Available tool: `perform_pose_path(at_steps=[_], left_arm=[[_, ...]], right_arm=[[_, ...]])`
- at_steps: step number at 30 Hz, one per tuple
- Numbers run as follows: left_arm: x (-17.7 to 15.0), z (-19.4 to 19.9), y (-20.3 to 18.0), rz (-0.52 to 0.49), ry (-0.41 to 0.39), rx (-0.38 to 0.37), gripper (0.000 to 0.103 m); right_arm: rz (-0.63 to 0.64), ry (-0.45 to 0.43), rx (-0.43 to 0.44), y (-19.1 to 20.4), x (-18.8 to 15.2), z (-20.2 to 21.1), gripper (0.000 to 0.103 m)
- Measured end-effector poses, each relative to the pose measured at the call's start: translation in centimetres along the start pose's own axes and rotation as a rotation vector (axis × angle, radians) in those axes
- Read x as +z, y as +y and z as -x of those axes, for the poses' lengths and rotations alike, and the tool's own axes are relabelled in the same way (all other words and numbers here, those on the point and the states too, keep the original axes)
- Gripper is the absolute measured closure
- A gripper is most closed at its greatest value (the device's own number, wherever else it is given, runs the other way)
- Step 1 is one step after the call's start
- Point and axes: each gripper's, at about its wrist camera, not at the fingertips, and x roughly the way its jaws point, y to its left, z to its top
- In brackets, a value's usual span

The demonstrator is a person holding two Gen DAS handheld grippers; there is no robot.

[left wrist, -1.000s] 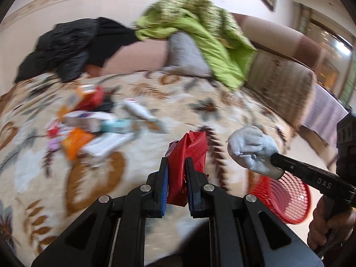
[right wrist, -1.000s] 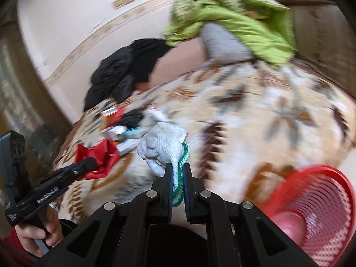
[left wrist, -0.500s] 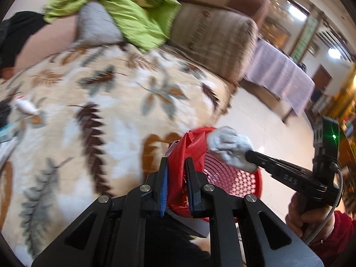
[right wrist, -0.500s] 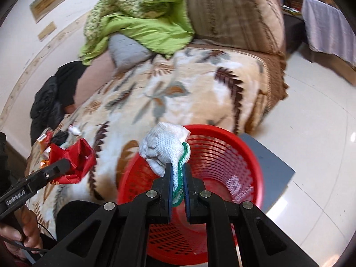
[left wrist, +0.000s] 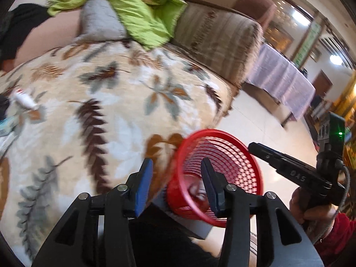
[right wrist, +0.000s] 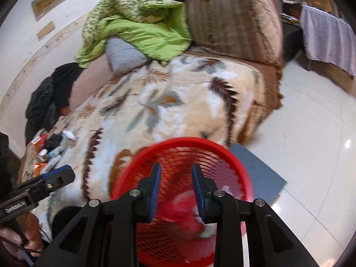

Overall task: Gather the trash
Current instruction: 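Move both grippers back over the trash pile on the bed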

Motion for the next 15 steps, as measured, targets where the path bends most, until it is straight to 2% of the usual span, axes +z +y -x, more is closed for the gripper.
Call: perform_pose_path(at_steps=[5,10,15], left_arm=[[-0.8,3.4,4.4,0.064,-0.055,0.072,0.058],[-2.5,7.5,10.2,0.176,-0.108,0.156,0.058],[-4.9,11.8,16.7,0.286,-0.168,0.287,0.057]], right_arm=[[0.069,0.015,0.099,5.2,0.8,-1.8,0.066],[0.191,0.044,0.215,12.7,1.1,-4.0,0.066],[0.283,0.109,0.324,19.6,0.5,-6.8,0.063]])
